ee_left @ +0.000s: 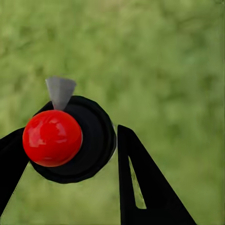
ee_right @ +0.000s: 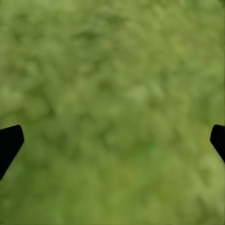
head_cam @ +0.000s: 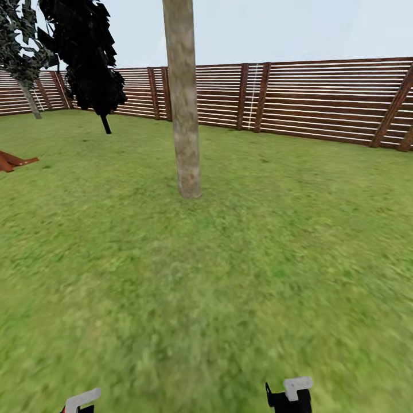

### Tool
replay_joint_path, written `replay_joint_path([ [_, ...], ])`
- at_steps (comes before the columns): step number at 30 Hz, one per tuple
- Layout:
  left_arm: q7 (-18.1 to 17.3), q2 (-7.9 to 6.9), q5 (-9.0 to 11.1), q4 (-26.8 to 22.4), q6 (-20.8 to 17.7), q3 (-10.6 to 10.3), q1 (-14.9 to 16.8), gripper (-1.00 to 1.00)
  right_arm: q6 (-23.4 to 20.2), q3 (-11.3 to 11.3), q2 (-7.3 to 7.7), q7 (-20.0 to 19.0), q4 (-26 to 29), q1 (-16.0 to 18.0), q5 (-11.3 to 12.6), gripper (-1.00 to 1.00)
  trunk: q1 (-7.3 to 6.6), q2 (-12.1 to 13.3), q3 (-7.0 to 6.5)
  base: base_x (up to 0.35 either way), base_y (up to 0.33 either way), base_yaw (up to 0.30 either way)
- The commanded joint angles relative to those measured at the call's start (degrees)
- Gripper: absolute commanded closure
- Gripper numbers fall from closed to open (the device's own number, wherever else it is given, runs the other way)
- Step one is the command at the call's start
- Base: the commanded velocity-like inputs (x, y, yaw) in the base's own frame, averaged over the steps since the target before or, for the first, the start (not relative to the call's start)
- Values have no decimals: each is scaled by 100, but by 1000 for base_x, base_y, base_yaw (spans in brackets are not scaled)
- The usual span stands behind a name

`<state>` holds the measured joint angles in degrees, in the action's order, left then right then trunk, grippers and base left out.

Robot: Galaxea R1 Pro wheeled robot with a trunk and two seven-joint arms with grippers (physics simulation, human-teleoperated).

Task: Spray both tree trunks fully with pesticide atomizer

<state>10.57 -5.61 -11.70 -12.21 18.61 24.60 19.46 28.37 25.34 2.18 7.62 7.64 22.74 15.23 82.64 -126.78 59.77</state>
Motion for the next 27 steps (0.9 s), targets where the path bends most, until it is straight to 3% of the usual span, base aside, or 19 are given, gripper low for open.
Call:
replay_joint_path([
  [1,23,0,-61,8,20,28,5,100,10,51,2,29,1,2,33,-100,3,-2,4,340,77,0],
  [27,-28,5,-62,14,-9,27,5,100,11,50,-1,29,10,2,40,-100,3,-2,4,340,44,0],
])
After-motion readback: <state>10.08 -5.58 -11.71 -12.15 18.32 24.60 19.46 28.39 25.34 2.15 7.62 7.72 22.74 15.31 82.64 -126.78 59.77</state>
